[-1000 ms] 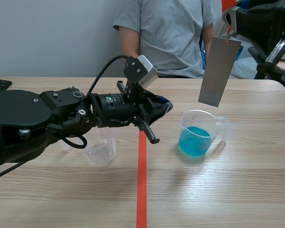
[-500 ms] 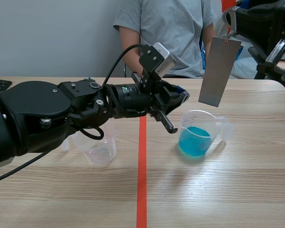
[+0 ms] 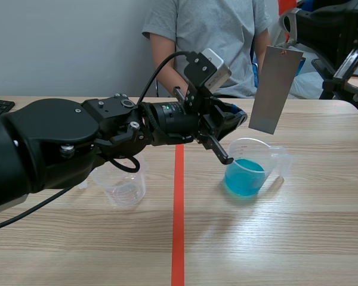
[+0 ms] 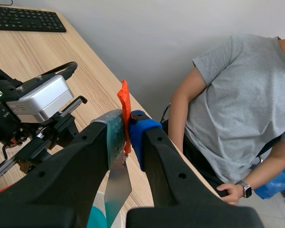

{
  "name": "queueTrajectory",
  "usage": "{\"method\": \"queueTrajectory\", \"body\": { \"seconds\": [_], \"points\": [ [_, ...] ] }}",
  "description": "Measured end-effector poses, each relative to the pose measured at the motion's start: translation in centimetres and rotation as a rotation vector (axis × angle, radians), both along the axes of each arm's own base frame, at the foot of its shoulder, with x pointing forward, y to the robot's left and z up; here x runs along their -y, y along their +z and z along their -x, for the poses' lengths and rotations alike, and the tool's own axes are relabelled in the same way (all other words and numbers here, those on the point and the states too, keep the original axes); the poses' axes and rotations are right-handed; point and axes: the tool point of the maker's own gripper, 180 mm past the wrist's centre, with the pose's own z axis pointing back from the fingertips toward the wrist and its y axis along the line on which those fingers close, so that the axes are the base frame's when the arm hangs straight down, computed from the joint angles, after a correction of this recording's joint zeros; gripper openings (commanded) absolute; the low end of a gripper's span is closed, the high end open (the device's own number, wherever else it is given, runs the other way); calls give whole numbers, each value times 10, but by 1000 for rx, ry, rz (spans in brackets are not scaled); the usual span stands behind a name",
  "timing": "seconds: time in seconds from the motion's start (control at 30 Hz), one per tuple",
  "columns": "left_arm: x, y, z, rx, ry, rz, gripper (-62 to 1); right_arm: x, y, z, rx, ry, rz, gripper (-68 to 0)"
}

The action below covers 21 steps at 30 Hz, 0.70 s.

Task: Do the redox reaction experiment.
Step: 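Point at the plate with the left hand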

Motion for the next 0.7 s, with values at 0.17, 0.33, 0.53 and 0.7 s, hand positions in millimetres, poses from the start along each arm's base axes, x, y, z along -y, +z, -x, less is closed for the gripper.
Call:
{"method": "queueTrajectory", "body": {
  "seconds": [0.17, 0.33, 0.53, 0.7],
  "points": [
    [2, -1, 0, -5, 4, 1, -563, 0, 0, 0, 0, 0, 0, -664],
    [-5, -13, -4, -24, 24, -22, -563, 0, 0, 0, 0, 0, 0, -664],
    [-4, -12, -4, -21, 24, -15, -563, 0, 0, 0, 0, 0, 0, -664],
    [-4, -11, -5, -21, 24, -15, -563, 0, 0, 0, 0, 0, 0, -664]
  ]
}}
